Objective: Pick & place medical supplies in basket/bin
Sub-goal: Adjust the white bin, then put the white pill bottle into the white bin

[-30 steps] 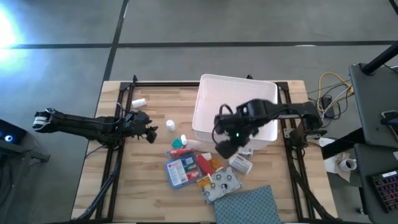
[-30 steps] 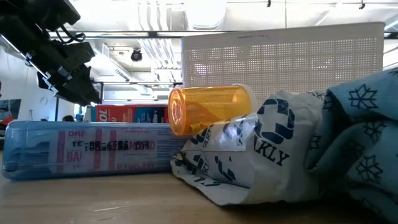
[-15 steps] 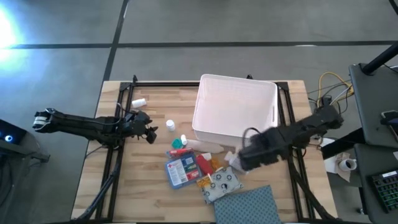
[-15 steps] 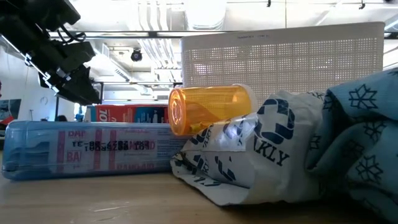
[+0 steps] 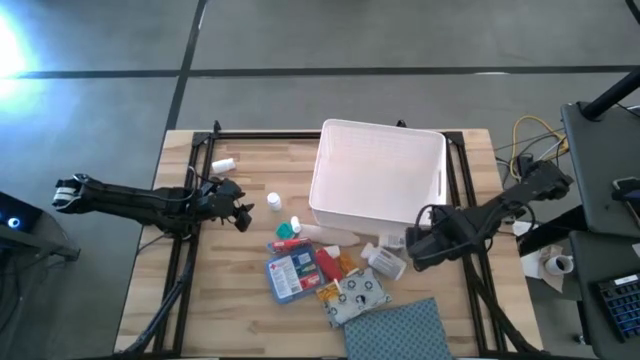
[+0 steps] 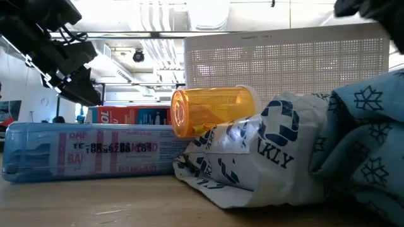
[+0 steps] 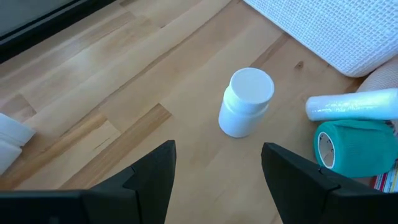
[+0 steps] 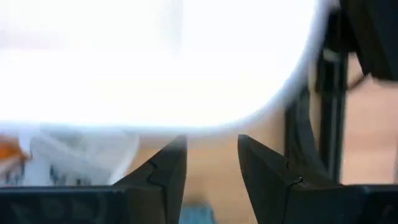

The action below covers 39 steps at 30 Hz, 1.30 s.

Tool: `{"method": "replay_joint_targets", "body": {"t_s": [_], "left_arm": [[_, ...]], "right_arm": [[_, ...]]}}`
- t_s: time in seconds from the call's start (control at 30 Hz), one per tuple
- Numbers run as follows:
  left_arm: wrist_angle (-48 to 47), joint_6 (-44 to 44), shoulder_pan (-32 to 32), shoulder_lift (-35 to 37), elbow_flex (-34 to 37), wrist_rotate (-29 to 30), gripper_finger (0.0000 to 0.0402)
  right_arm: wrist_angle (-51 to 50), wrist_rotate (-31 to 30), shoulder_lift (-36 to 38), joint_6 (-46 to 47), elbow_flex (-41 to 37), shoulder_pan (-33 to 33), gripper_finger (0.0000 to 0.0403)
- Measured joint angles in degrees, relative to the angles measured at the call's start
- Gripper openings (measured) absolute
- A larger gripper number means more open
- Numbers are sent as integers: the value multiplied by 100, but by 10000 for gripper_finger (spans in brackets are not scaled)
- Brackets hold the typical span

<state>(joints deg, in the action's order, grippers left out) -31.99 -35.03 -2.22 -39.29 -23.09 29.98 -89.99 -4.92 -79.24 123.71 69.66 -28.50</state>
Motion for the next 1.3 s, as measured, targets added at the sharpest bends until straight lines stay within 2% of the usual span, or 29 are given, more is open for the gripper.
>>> {"method": "replay_joint_targets", "body": {"t_s": [0.23,0.4,0.6,0.7,0.9,1.07,1.3], "left_arm": [[4,0,0,-2,0,0,218],[7,0,0,0,0,0,218],[7,-91,0,0,0,2,218],[9,-168,0,-2,0,0,218],[13,-255,0,0,0,0,218],[48,-356,0,0,0,2,218],[50,-354,0,-2,0,41,218]], "right_arm": [[328,-1231,-37,-948,31,616,134],[554,-1447,-40,-2027,162,1053,134],[1130,-2134,-29,-3094,350,1212,134],[1347,-1976,-50,-3734,515,1190,134],[1447,-955,-53,-4551,683,651,134],[1407,-420,-70,-4371,463,-128,135],[1723,-390,-505,-3925,76,-804,135]]}}
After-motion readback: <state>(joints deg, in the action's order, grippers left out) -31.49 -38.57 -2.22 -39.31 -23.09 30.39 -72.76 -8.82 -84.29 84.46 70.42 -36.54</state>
